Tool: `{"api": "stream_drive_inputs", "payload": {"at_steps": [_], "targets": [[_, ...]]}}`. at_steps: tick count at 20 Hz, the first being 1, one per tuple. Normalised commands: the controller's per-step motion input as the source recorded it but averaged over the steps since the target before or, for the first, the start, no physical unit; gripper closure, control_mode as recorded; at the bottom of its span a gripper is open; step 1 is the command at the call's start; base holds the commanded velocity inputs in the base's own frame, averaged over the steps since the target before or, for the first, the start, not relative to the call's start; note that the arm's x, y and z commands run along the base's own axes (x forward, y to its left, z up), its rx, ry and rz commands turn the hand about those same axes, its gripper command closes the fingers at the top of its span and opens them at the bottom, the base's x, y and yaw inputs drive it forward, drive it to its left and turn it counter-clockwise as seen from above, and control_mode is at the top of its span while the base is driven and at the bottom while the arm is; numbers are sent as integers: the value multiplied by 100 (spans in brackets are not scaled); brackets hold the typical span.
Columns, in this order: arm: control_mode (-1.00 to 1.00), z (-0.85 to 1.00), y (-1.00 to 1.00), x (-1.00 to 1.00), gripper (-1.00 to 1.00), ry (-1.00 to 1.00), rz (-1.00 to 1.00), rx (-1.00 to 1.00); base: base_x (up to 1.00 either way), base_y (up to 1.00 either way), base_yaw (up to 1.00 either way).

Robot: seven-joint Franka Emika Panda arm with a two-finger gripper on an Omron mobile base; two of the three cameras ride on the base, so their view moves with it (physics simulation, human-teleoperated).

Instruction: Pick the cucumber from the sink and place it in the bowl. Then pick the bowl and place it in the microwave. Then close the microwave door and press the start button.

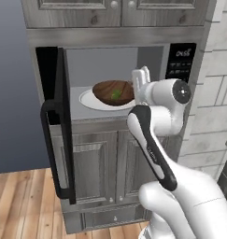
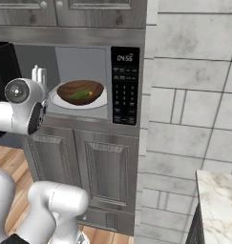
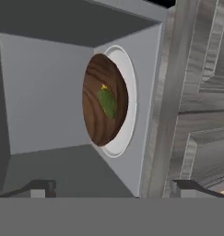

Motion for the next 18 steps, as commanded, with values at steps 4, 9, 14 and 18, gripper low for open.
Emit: {"api": "stream_drive_inputs", "payload": {"at_steps": [4,9,14,18], "targets": [[-100,73,0,-100,-100,0,8,0,0,0,0],[-100,55,-3,-100,-100,0,17,1,0,0,0],[-100,41,-3,-100,-100,1,22,1,0,0,0],[-100,27,0,-100,-100,7,22,2,0,0,0]]}}
